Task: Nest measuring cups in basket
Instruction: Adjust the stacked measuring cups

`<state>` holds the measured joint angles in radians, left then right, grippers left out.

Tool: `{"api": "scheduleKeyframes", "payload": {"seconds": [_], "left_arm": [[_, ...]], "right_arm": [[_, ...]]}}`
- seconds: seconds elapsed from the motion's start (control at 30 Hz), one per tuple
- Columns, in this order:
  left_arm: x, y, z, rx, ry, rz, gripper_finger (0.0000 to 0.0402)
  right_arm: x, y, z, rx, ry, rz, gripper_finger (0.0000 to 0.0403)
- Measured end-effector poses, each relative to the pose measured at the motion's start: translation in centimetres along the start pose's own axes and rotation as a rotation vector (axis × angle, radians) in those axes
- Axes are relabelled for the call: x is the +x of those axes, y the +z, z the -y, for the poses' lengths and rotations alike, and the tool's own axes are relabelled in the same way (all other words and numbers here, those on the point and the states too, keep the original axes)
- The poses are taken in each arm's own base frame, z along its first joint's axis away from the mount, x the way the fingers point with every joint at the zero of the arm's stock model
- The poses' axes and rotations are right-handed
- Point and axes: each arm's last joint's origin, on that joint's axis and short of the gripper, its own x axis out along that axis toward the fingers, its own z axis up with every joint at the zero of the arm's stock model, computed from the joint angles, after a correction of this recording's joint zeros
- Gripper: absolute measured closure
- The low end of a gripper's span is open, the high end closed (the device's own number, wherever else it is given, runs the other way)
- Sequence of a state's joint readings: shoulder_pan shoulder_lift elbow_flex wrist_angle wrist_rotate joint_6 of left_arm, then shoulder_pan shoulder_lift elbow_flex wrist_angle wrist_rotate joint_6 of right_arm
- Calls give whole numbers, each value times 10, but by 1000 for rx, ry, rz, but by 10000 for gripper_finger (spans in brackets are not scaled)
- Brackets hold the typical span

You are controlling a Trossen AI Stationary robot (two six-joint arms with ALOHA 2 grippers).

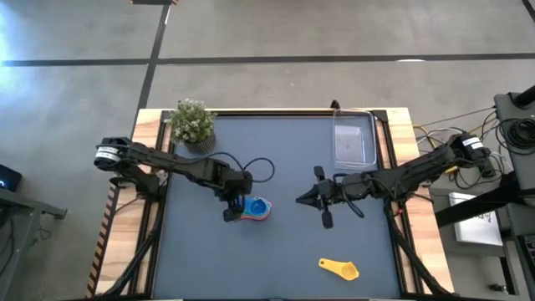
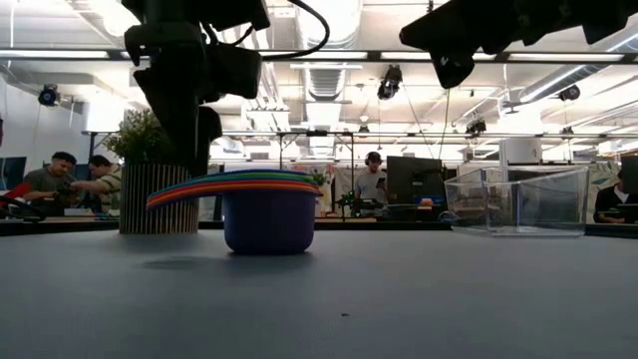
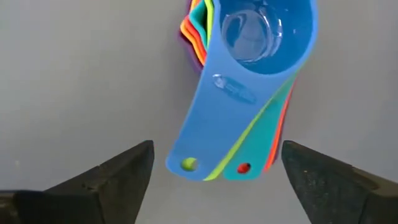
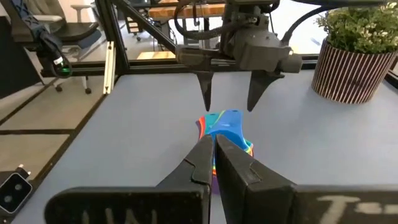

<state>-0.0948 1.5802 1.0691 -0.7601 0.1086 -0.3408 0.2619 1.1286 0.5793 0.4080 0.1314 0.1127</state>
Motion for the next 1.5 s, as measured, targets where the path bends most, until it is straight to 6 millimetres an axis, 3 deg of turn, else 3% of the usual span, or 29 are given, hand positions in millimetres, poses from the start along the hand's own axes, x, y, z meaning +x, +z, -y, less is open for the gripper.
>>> {"api": "scheduleKeyframes", "payload": {"seconds": [0.3, 0.57, 1.03, 1.5], "left_arm": [[16, 9, 1, 58, -3, 33, 58], [35, 8, 2, 27, -60, -53, 58], [37, 3, 9, -185, -57, -95, 58], [38, -1, 20, -235, 26, -54, 58]], "right_arm": [[2, -1, 0, 1, 1, 8, 394], [2, -2, 0, -1, 0, -2, 394], [2, -2, 0, -1, 0, -3, 394], [2, -2, 0, -1, 0, -2, 394]]}}
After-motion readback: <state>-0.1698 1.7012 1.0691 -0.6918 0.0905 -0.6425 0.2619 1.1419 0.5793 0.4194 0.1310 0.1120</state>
